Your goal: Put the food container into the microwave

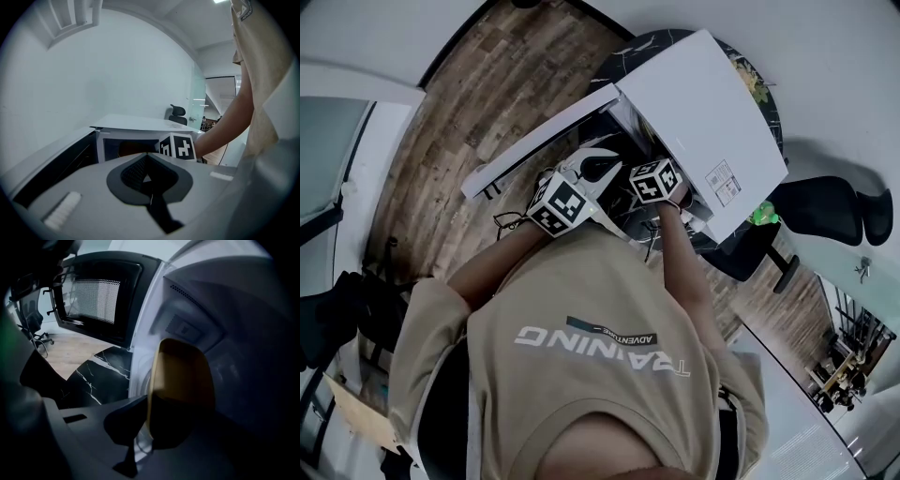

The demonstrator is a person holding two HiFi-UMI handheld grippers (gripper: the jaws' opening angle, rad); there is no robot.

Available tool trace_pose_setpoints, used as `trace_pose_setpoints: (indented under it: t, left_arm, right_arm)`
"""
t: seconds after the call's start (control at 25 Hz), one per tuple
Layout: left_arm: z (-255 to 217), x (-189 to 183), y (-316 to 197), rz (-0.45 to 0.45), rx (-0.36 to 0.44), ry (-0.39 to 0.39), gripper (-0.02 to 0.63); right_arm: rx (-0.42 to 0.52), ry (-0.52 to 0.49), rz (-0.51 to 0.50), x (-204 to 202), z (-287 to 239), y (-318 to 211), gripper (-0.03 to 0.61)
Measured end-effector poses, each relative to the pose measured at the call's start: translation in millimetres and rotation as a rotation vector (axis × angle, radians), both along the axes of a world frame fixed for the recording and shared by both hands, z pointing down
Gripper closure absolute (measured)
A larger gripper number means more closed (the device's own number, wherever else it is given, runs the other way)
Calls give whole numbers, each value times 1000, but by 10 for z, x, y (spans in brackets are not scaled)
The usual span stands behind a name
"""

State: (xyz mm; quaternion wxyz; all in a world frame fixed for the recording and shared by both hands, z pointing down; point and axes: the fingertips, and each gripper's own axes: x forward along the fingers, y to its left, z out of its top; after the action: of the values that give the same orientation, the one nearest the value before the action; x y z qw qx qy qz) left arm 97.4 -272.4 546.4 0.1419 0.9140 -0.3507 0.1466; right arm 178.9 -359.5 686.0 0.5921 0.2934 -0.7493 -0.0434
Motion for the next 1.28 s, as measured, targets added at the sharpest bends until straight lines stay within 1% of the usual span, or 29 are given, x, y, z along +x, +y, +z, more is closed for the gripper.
trace_pose_setpoints:
  t: [0.16,0.48,0.64,0.8,0.96,1.16,1.28]
  left_arm:
    - [-9,4,18,8,-3,0,623]
    - [34,17,50,34,-13,-17,623]
    - [43,13,96,44,-17,-16,623]
    - [49,0,160,55,-20,-17,623]
    - [49,-11,210,54,-33,-1,623]
    - [-36,0,270,70,-13,-2,623]
    - [-72,11,295,76,-3,-4,623]
  right_arm:
    - [-23,12,-8,-4,54,-16,557]
    - [-14,23,-21,-22,64,-93,557]
    - [20,30,-31,-41,20,-84,551]
    - [61,26,-25,-51,-47,-34,514]
    - [105,23,-36,-64,-145,35,511]
    - [153,8,-36,-88,-327,161,511]
    - [161,-1,-30,-89,-388,268,511]
